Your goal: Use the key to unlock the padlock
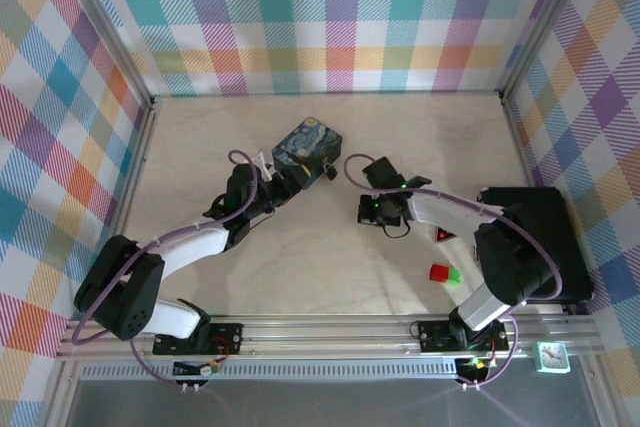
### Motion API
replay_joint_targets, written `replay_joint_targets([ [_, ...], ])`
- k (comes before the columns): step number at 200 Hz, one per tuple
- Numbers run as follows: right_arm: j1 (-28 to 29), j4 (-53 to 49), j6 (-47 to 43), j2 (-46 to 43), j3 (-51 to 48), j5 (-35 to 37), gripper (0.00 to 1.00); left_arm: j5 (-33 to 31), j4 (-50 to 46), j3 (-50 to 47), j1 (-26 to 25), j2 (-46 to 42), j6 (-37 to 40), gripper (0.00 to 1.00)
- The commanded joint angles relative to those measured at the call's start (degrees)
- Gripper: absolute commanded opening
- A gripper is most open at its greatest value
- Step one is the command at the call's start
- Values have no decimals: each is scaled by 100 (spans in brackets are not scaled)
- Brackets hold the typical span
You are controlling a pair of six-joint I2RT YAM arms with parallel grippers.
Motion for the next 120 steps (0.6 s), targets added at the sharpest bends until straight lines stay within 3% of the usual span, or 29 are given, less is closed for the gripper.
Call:
replay_joint_targets([
  [1, -133, 521, 124, -193, -200, -962, 0, 373, 407, 31, -140, 251, 128, 54],
  [56, -474, 963, -279, -303, -140, -2393, 0, 184, 793, 1, -456, 853, -851, 55],
  [120, -482, 1154, -703, -314, 127, -3140, 0, -192, 1048, 82, -709, 1480, -3188, 64],
])
